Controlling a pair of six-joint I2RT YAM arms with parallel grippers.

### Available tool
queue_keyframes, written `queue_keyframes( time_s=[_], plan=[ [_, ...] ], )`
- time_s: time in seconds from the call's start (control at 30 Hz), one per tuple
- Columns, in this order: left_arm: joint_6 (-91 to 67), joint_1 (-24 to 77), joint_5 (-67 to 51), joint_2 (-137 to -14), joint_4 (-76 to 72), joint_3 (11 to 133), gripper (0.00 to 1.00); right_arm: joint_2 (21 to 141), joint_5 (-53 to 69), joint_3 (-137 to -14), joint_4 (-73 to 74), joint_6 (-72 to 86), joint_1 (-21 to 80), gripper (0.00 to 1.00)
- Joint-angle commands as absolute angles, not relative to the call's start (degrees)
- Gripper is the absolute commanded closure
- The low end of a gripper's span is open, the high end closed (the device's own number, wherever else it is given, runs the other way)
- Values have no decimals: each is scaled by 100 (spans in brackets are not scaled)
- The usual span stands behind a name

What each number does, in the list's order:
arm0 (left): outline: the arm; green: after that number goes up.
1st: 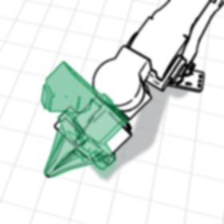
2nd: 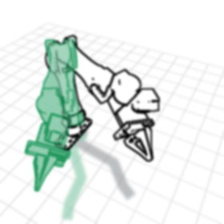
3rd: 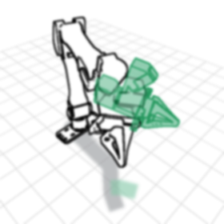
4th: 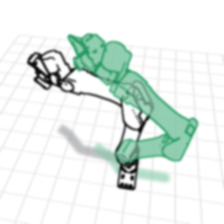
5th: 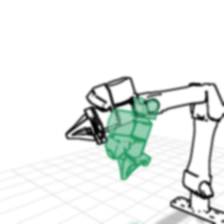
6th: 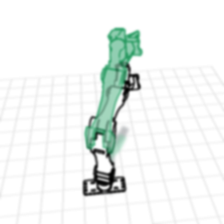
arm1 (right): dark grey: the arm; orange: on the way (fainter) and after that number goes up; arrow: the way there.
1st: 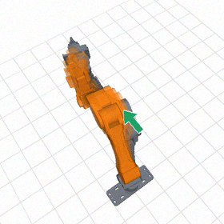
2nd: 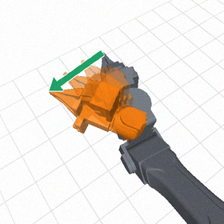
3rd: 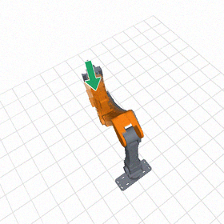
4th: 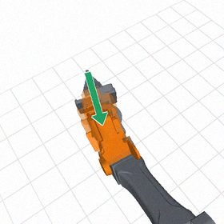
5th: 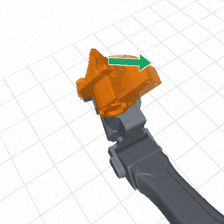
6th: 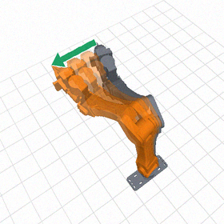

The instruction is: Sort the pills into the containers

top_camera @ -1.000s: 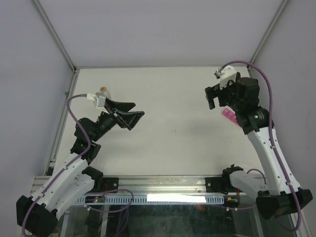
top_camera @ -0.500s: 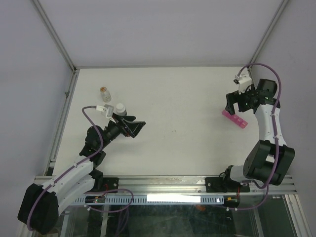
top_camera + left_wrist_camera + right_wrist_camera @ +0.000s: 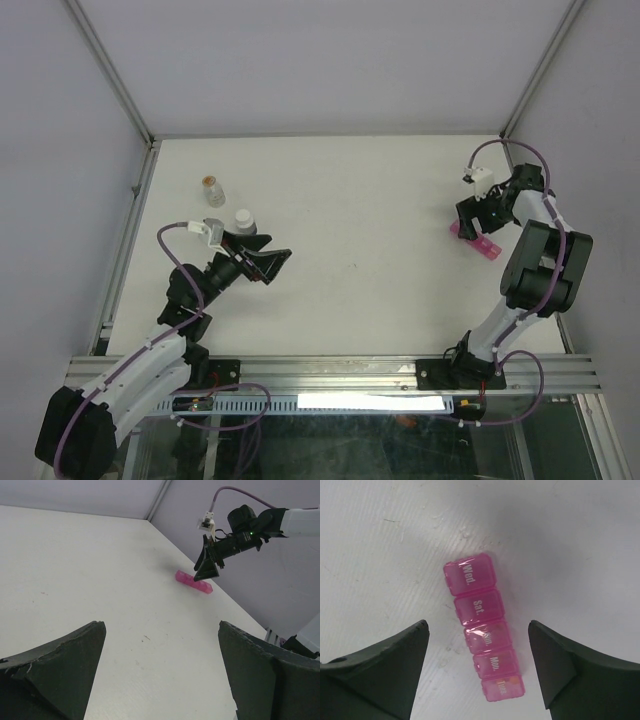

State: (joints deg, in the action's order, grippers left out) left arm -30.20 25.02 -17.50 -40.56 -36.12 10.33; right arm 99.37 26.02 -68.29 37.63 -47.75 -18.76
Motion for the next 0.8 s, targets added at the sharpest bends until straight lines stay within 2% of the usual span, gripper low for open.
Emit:
queue_keyframes(
  time_s=[0.0,0.53,0.77],
  plan=[
    [-2858,2448,-1747,-3941,-3976,993,1,10115,2480,-7284,3614,-5210,-1954,18],
    [-2865,2443,-1988,-4008,-4069,1011,1,10556,2578,-7355,3998,-5785,-1953,38],
    [-2856,2447,-2166,-4007,-4169,1002,1,10652,2718,-7341,4237,-6038,-1954,50]
  ],
)
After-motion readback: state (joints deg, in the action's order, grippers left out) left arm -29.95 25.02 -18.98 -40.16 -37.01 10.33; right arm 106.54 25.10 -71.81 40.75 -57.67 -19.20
